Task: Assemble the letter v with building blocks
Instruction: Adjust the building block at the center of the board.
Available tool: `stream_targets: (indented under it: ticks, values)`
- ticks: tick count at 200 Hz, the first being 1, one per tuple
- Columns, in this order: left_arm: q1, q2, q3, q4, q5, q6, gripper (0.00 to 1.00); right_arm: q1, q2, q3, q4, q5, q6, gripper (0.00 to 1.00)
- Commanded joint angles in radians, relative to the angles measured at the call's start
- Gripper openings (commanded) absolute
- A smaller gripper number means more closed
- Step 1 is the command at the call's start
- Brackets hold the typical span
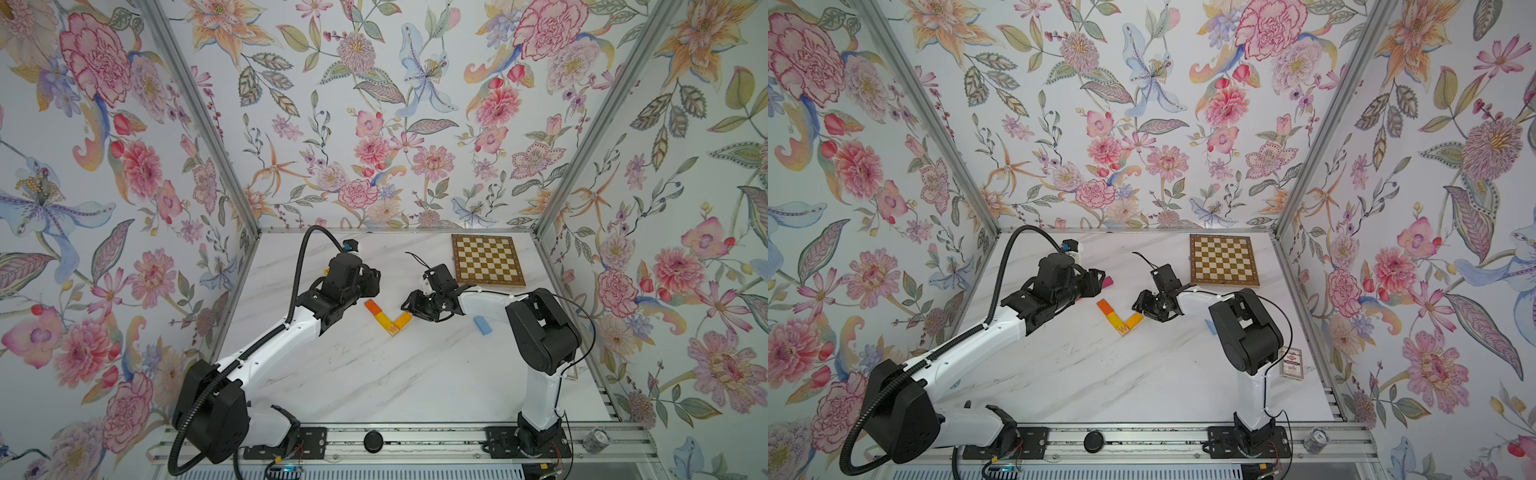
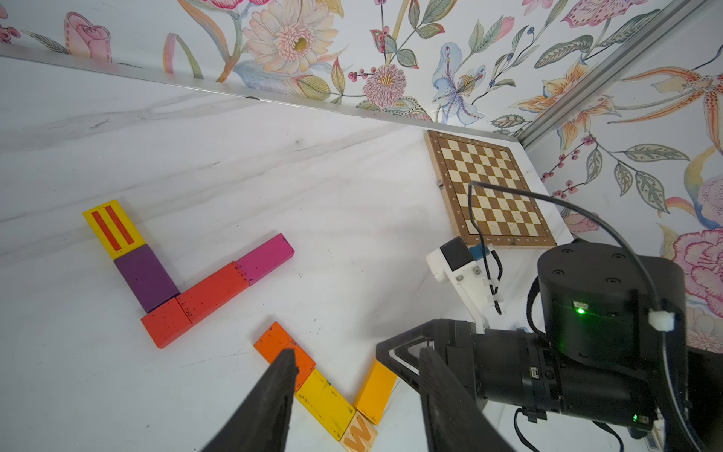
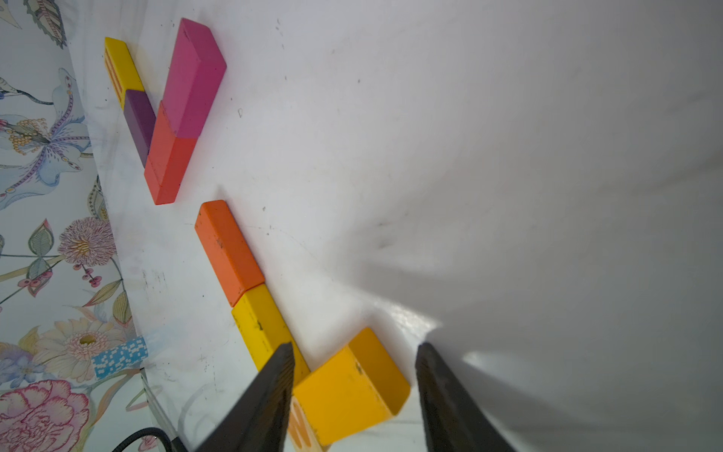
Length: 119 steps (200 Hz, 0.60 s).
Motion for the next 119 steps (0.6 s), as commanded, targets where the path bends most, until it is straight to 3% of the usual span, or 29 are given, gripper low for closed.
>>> stream_targets:
  ticks: [1,119]
  values:
    - [0.015,-0.015,-0.010,-0.008,0.003,0.000,0.54,0.006,0.032,0.027,-0.029,0.009,-0.019,0.53]
    - [0.017,-0.018,-0.020,-0.009,0.005,-0.007,0.54,0.015,0.025,0.002,-0.032,0.003,-0.013,0.45]
